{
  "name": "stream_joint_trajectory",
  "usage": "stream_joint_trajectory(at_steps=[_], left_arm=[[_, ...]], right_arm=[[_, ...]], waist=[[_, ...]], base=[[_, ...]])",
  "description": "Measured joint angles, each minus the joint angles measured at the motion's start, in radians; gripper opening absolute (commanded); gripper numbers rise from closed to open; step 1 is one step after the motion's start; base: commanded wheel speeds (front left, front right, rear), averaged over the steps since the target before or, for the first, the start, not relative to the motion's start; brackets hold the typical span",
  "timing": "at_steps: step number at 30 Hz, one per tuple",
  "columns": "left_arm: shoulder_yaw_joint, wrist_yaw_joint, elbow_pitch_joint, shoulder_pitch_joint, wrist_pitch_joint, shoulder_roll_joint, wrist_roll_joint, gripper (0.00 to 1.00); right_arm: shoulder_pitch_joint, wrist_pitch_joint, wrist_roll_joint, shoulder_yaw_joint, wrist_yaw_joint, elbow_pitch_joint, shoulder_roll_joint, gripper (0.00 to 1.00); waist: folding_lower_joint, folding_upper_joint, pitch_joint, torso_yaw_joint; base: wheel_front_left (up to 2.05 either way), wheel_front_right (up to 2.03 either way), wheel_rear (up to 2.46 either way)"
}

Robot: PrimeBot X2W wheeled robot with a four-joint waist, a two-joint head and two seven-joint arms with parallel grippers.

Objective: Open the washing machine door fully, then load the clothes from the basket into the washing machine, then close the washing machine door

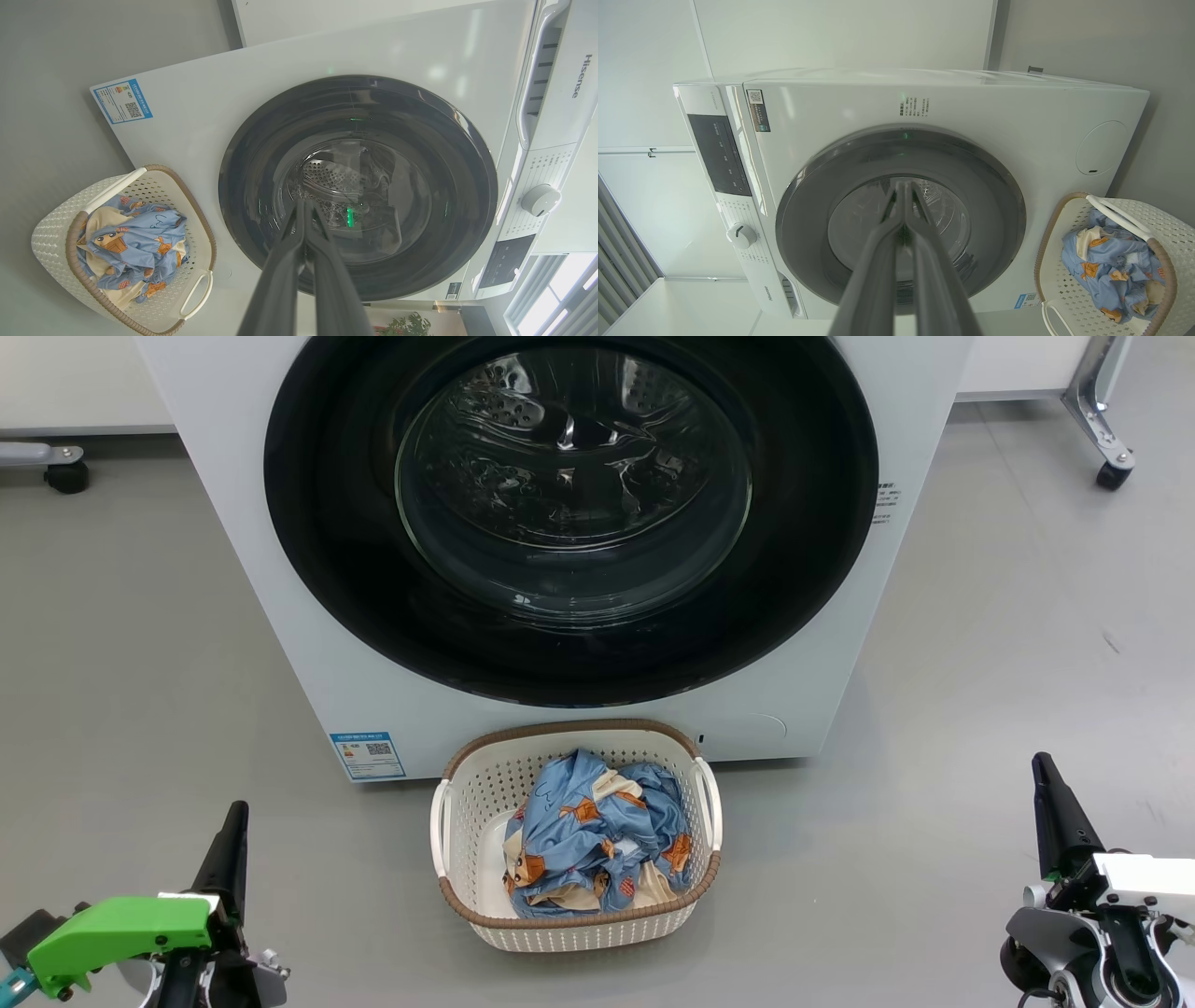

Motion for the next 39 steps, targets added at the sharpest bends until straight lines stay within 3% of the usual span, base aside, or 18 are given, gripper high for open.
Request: stream_joint_trajectory(at_steps=[36, 37, 38, 39], left_arm=[[-0.001, 0.000, 0.015, 0.009, 0.000, -0.004, 0.000, 0.00], [-0.001, 0.000, 0.025, 0.019, 0.000, -0.010, 0.000, 1.00], [-0.001, 0.000, 0.038, 0.030, 0.000, -0.016, 0.000, 0.00], [-0.002, 0.000, 0.048, 0.042, 0.000, -0.021, 0.000, 0.00]], right_arm=[[0.009, 0.001, 0.000, -0.001, -0.001, 0.015, 0.007, 0.00], [0.020, 0.001, 0.000, 0.000, -0.001, 0.026, 0.012, 1.00], [0.031, 0.000, 0.000, 0.001, -0.001, 0.037, 0.018, 0.00], [0.043, 0.000, 0.000, 0.001, -0.001, 0.048, 0.025, 0.00]], waist=[[0.0000, 0.0000, 0.000, 0.000], [0.0000, 0.0000, 0.000, 0.000], [0.0000, 0.0000, 0.000, 0.000], [0.0000, 0.0000, 0.000, 0.000]], base=[[0.00, 0.00, 0.00], [0.00, 0.00, 0.00], [0.00, 0.00, 0.00], [0.00, 0.00, 0.00]])
